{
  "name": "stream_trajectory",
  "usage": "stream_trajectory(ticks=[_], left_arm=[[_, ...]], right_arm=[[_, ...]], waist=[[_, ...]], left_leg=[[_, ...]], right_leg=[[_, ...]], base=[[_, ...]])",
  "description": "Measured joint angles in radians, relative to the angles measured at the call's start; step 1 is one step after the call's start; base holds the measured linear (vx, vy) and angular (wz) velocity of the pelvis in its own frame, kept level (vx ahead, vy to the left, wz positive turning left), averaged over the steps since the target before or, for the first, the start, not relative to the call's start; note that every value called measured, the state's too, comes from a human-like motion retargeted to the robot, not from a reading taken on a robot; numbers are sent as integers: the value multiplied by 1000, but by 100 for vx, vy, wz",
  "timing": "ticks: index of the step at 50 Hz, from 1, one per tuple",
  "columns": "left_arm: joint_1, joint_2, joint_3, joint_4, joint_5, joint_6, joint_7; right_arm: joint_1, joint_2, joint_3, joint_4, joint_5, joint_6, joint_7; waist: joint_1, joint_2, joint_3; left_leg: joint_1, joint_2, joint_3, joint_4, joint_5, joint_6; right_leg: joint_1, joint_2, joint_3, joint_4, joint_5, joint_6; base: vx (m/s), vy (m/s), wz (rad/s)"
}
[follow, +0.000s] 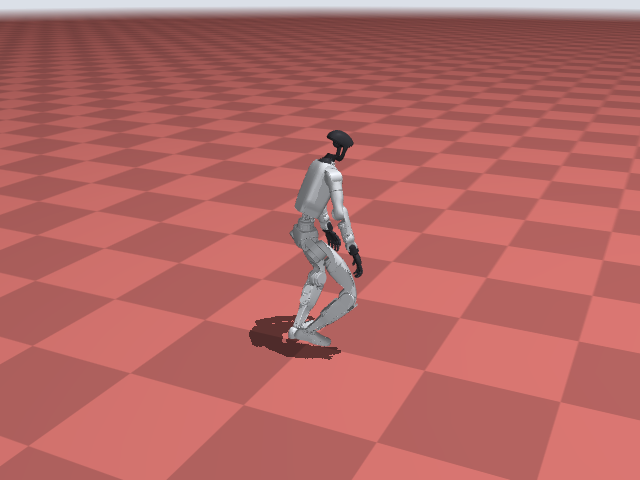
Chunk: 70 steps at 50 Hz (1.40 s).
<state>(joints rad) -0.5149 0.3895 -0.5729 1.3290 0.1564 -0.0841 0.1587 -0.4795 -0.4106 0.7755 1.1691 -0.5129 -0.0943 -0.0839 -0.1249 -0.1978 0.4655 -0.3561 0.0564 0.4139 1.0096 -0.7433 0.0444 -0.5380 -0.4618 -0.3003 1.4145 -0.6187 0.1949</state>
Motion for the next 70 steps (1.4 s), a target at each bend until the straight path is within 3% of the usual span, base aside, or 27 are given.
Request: stream_trajectory(ticks=[6,15,23,40,57,70], left_arm=[[-89,0,-27,-54,0,-52,79],[-202,1,-113,-131,58,-100,304],[-265,-14,-196,-115,135,-125,465],[-281,-46,-281,8,228,-128,617],[-359,-46,-242,36,202,-114,710],[-521,-22,-206,10,157,-90,801]], right_arm=[[-60,9,10,46,8,-24,-120],[-223,31,100,123,-61,-47,-406],[-416,43,159,152,-63,-78,-649],[-618,79,193,100,-2,-108,-923],[-629,125,147,117,59,-128,-1059],[-709,96,50,149,116,-99,-1159]], waist=[[8,98,-62],[134,233,-29],[171,277,4],[114,253,11],[85,171,14],[-8,71,-34]], left_leg=[[-172,93,-78,90,31,-35],[-365,261,-235,338,69,-141],[-461,363,-211,454,62,-99],[-530,293,-111,390,-6,4],[-535,180,-208,415,-87,56],[-679,61,-259,587,-129,118]], right_leg=[[-125,96,3,-209,9,-86],[-127,278,-71,-311,-85,-221],[-174,317,-94,-303,-109,-261],[-311,262,-20,-217,-135,-286],[-375,236,69,-34,-217,-288],[-539,96,144,303,-254,-252]], base=[[1,-12,13],[2,-20,-20],[0,-16,5],[1,-2,7],[13,0,8],[13,2,44]])
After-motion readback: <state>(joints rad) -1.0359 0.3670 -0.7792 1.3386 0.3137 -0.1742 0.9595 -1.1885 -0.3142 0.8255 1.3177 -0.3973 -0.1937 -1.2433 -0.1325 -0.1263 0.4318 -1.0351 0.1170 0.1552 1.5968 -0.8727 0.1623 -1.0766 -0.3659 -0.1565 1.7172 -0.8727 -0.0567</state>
